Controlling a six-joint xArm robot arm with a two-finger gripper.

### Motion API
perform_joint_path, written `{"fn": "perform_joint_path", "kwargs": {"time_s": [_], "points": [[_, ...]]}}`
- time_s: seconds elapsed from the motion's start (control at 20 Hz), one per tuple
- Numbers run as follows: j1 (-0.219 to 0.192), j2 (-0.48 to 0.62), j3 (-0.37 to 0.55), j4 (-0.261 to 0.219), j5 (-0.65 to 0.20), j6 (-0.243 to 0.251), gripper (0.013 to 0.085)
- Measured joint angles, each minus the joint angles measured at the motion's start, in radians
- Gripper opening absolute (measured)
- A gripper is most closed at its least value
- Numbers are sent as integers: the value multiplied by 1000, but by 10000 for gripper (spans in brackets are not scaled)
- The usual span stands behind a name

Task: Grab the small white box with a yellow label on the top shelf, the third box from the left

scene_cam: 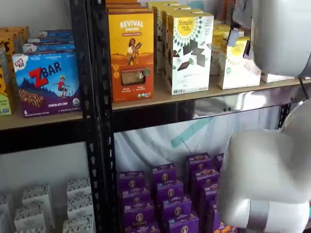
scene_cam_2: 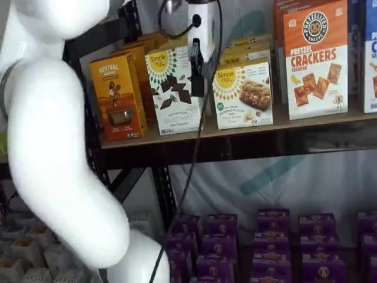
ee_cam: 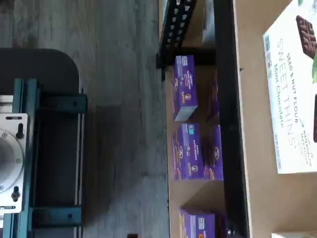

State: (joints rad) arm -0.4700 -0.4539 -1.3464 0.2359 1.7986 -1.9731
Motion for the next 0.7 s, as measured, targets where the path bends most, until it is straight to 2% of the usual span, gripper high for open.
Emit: {"fn": "perform_joint_path", "kwargs": {"time_s": [0.15,0.45,0.6,0.65,0.7], "points": [[25,-24,29,-29,-40,13,850],[-1,-8,12,47,-32,11,850],[-23,24,-26,110,-17,14,850],[-49,8,3,182,-74,6,850],[-53,-2,23,203,-114,2,850]]}}
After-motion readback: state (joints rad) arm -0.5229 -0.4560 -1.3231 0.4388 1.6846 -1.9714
